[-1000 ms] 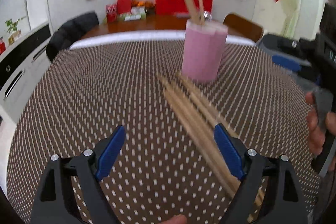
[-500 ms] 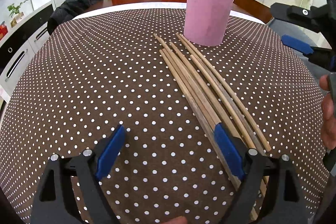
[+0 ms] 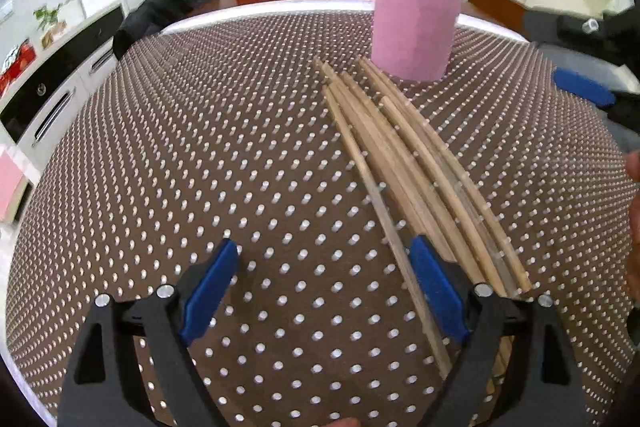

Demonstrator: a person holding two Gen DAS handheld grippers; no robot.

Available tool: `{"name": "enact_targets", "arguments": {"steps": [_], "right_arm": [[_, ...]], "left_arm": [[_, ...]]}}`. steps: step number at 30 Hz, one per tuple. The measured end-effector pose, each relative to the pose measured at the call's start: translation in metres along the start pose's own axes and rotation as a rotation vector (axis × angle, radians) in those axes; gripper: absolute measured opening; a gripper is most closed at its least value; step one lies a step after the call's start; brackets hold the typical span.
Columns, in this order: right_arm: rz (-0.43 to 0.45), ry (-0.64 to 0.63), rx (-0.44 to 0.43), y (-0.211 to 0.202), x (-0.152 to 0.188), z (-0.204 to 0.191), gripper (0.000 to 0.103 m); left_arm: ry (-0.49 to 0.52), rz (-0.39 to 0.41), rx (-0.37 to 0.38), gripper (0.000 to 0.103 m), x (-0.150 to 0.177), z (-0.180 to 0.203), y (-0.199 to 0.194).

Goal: Organize utensils
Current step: 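Move both open tools back over the chopstick pile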

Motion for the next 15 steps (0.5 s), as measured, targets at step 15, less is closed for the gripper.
{"name": "enact_targets", "arguments": {"steps": [15], "right_arm": [[-0.2,-0.231,0.127,0.044,0.03,-0.03,0.079]], "left_arm": [[0.064,-0.026,0.011,0.088,-0.012,-0.022,-0.008]]}}
Point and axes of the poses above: each gripper's, at about its wrist camera, not at the fingertips, and y roughly the way its jaws point, z to its right, x to its underside, the point moved 1 cm from there along y, roughly the way its jaws point, and after that the axes turned 14 degrees about x, right-handed, at the moved point
